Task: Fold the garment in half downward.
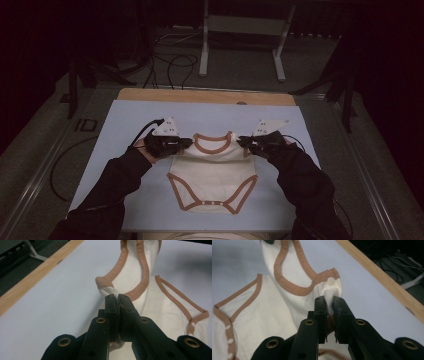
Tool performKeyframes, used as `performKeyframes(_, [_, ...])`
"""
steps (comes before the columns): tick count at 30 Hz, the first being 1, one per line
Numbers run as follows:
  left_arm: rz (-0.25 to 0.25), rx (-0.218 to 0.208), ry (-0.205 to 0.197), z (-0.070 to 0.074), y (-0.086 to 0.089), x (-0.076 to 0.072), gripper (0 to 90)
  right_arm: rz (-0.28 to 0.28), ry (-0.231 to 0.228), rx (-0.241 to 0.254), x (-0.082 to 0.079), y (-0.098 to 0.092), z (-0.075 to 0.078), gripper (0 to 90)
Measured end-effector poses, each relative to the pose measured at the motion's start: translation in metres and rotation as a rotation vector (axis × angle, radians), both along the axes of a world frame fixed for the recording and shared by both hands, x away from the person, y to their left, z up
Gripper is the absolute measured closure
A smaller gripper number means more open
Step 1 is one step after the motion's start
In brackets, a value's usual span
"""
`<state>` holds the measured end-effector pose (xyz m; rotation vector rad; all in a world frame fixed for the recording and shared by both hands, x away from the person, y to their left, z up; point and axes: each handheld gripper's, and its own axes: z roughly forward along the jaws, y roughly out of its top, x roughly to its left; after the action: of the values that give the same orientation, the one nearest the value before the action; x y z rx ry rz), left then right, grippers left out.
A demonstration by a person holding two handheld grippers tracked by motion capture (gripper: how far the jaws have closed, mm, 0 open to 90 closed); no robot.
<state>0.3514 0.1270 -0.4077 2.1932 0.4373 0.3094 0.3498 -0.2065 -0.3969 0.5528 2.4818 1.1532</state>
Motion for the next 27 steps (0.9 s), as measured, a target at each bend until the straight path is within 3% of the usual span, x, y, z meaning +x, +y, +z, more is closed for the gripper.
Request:
performKeyframes(17, [-0.032, 0.013, 0.033, -0.02, 0.0, -0.02, 86.8, 0.038, 0.07, -0.009, -0.015, 0.004, -0.031, 82.6])
performKeyframes(22, [-0.05, 0.015, 0.049, -0.033, -0.005, -0.03, 86.8, 0.038, 0.085, 0.005, -0.023, 0.002, -0.04, 82.6])
performKeyframes(27, [-0.059, 0.043, 0.085, -0.048, -0.007, -0.037, 86.8, 0.046, 0.114, -0.011, -0.03, 0.003, -0.053, 82.6])
